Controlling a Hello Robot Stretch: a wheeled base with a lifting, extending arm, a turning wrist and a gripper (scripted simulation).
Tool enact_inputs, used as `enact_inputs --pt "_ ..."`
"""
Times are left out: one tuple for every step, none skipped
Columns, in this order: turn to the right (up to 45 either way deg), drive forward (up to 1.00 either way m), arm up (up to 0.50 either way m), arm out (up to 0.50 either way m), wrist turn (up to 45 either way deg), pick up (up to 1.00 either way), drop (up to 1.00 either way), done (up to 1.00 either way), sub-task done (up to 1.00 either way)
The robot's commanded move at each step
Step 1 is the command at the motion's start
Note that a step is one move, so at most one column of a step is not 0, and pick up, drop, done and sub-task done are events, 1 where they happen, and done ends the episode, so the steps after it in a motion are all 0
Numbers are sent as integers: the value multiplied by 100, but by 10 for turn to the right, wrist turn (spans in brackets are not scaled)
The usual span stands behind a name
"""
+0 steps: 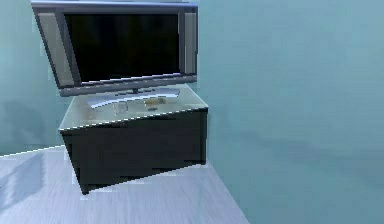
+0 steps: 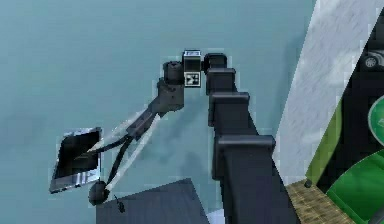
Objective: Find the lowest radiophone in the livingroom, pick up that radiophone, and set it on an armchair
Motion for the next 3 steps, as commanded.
enact_inputs --pt "0 0 0 -28 0 0 0 0 0" --pt "-450 0 0 0 0 0 0 0 0" --pt "-450 0 0 0 0 0 0 0 0"
